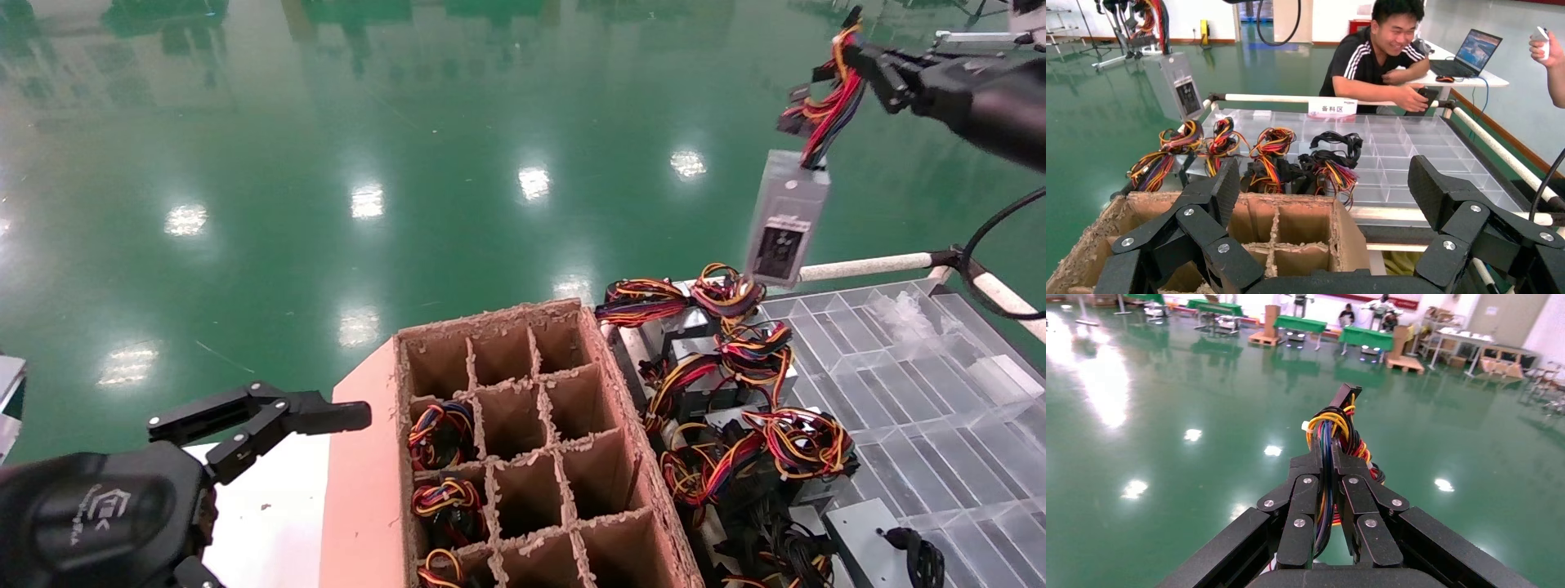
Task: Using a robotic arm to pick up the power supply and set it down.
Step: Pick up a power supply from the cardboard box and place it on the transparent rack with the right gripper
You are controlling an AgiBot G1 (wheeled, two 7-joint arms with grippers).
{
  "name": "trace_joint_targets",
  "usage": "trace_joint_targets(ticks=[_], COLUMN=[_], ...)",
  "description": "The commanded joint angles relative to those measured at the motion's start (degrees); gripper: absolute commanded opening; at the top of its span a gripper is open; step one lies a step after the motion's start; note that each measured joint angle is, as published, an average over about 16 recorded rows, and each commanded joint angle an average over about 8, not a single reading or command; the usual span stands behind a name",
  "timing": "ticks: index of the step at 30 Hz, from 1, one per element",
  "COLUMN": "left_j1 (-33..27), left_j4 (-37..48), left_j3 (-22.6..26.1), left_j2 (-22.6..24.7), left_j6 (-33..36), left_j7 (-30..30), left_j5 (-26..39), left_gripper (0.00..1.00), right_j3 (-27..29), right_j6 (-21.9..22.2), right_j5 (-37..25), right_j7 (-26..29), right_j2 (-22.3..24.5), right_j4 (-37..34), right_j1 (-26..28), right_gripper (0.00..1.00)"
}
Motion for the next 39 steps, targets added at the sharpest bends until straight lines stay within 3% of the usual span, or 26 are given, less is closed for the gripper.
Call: trace_joint_targets(ticks=[1,22,39], left_j1=[0.00,0.00,0.00], left_j4=[0.00,0.00,0.00], left_j3=[0.00,0.01,0.01], left_j2=[0.00,0.00,0.00], left_j6=[0.00,0.00,0.00], left_j7=[0.00,0.00,0.01], left_j5=[0.00,0.00,-0.01], left_gripper=[1.00,1.00,1.00], right_j3=[0.17,-2.11,-1.04], right_j6=[0.54,6.56,11.10], right_j5=[0.27,-3.07,-1.56], right_j7=[-0.61,-1.84,-1.11], right_j2=[0.30,-3.56,-5.65], right_j4=[0.07,0.24,0.08], right_j1=[0.33,-5.20,-9.36], right_gripper=[0.00,0.00,0.00])
